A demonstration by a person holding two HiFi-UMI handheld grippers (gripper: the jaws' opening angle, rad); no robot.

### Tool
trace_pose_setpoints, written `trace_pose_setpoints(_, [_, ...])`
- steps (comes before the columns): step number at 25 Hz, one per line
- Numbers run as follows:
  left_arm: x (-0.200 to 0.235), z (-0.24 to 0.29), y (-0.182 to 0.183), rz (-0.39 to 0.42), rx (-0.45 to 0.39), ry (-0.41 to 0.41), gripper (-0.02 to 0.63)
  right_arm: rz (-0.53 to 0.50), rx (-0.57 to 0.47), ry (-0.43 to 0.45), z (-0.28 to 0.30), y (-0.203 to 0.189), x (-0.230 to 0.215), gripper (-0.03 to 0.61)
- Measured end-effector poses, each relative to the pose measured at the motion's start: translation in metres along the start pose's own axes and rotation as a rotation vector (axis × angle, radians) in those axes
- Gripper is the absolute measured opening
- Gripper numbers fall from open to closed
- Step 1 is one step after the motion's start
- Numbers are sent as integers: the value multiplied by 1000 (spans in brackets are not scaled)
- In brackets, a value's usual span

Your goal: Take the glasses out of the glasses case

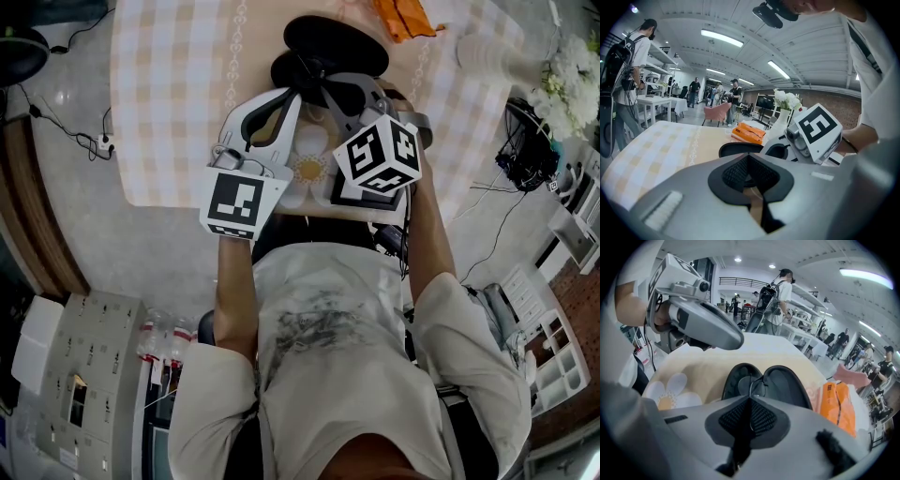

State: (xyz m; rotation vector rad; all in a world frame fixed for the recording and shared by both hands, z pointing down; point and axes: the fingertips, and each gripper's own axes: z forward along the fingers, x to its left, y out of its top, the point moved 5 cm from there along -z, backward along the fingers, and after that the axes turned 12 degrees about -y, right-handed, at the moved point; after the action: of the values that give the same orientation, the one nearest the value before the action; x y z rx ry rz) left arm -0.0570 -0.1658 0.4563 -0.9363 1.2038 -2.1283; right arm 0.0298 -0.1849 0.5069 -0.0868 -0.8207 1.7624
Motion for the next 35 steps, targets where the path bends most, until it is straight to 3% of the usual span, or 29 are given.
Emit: trace_pose_setpoints(35, [-19,-28,10,42,-27,2,8,-32,-31,-71,-37,26,4,18])
